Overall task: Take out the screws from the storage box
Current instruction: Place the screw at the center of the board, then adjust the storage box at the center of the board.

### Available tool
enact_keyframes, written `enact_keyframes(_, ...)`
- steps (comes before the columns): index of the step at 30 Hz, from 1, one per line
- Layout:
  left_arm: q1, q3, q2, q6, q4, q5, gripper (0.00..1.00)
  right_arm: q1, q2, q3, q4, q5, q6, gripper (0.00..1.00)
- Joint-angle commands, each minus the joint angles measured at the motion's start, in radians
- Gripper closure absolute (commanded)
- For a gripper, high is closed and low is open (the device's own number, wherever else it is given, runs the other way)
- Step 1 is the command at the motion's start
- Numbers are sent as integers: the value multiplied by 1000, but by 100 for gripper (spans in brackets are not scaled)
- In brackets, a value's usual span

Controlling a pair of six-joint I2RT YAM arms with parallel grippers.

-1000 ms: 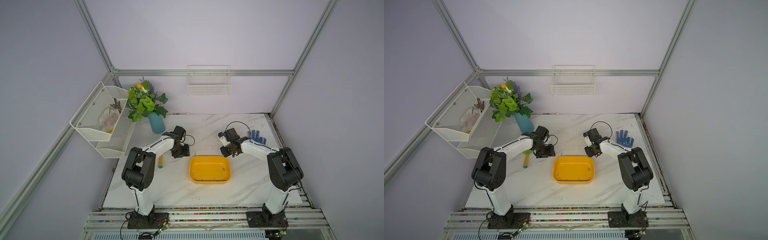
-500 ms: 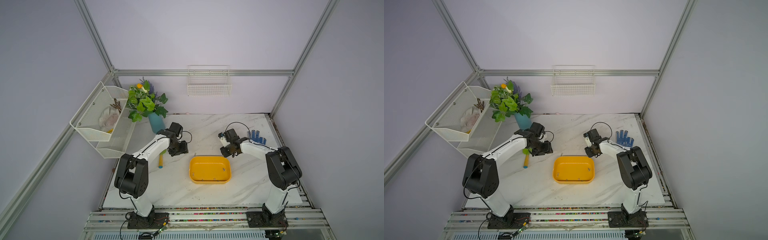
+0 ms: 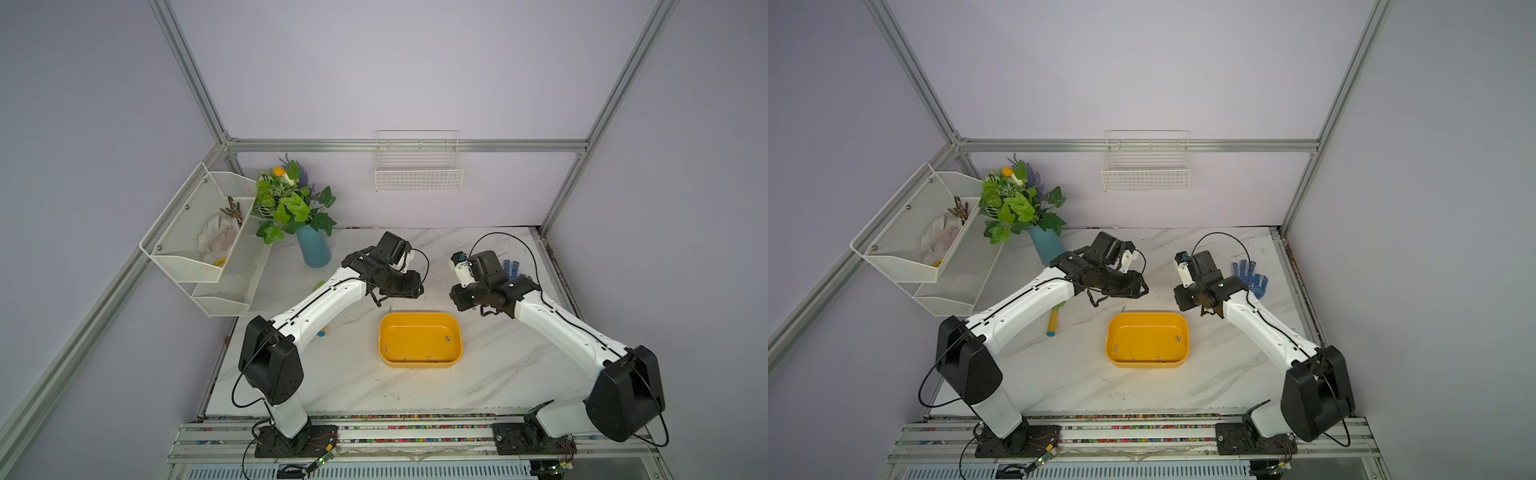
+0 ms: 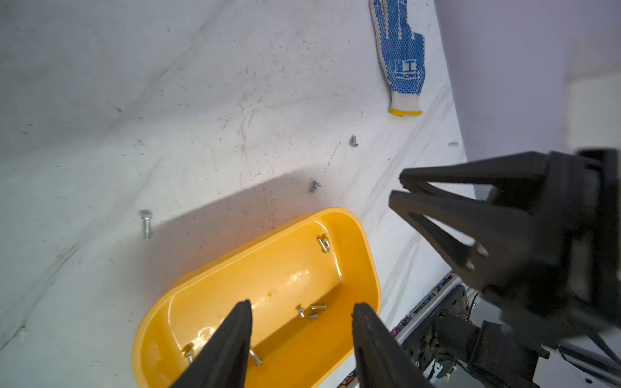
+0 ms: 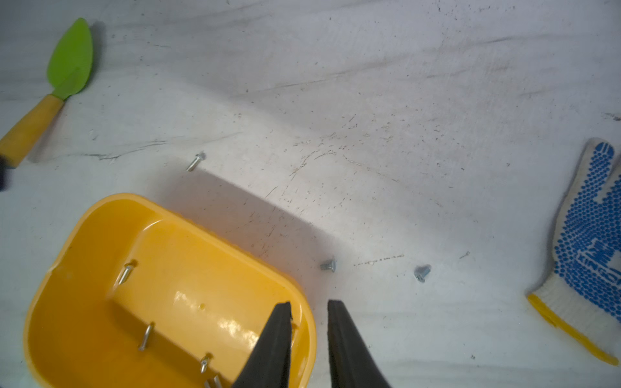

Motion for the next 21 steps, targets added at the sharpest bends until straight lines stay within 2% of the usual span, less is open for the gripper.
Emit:
enact_keyframes(1, -2, 44, 48, -29, -14, 6, 49, 104, -65, -59, -171, 22, 82, 75)
enact_keyframes(5, 17, -33, 28, -72, -16, -62, 54, 137, -123, -144, -181, -1, 225, 76)
enact_keyframes(10, 44, -116, -6, -73, -33, -153, 53, 170, -77, -195, -141, -3, 249, 72)
enact_keyframes(14, 118, -195, -19, -47, 30, -72, 46, 184, -17, -178, -127, 14, 239, 71)
enact_keyframes(17, 144, -202, -4, -1, 21, -68, 44, 184, 20, -150, -146, 40, 231, 70)
enact_keyframes(21, 155, -219, 28, 9, 40, -7, 44, 189, 81, -125, -169, 57, 236, 69)
